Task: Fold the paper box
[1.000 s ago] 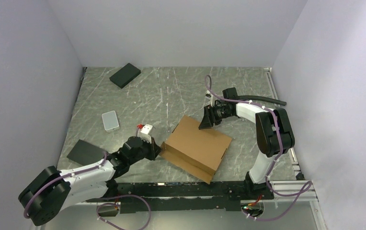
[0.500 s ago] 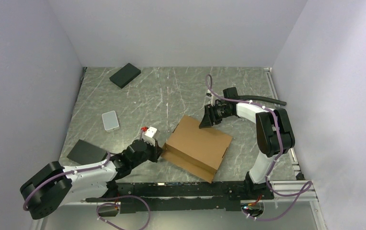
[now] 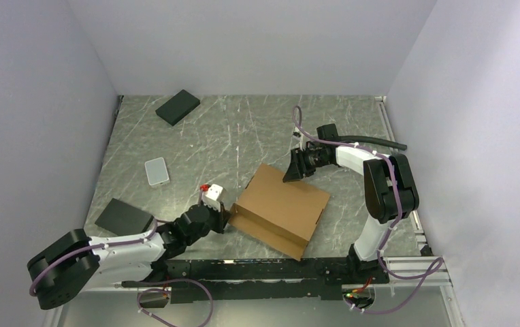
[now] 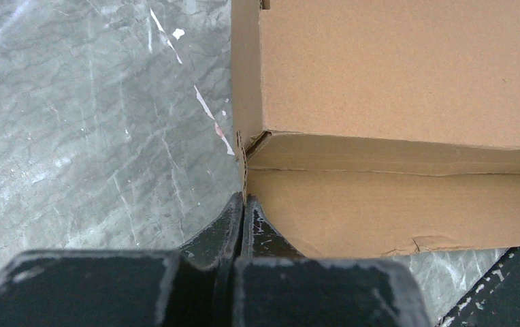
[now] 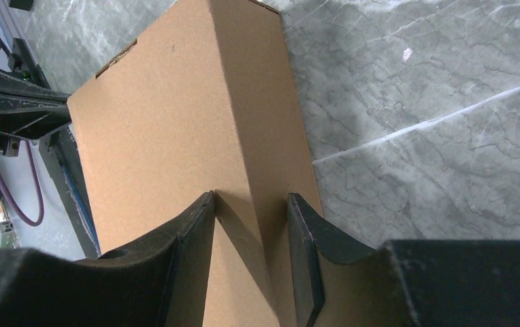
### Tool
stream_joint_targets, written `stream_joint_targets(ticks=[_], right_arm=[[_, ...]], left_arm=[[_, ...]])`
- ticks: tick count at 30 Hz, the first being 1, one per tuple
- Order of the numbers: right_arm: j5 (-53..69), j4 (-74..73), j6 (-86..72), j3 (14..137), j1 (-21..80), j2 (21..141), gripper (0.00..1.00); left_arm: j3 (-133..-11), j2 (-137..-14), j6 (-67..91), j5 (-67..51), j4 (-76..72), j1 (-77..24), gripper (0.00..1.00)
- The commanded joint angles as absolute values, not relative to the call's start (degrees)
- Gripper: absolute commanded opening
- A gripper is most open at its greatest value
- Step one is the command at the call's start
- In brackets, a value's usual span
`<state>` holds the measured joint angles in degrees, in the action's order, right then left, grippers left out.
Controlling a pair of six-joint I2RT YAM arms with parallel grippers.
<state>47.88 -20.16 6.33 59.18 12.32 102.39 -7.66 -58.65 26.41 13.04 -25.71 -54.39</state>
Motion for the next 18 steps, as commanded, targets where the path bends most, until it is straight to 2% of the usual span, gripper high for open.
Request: stream_joint_targets(ticks=[1,18], right_arm=[[37.8,-18.15,8.0,58.01,12.04,103.89,0.41],[37.67,-18.37,8.0,58.1,12.13,104.46,0.4]], left_arm=[[-6.62,-57.16,26.37,14.56,-25.75,-55.46,0.0],[-6.48,-60.3,24.17,18.04,-29.0,-60.49,0.0]])
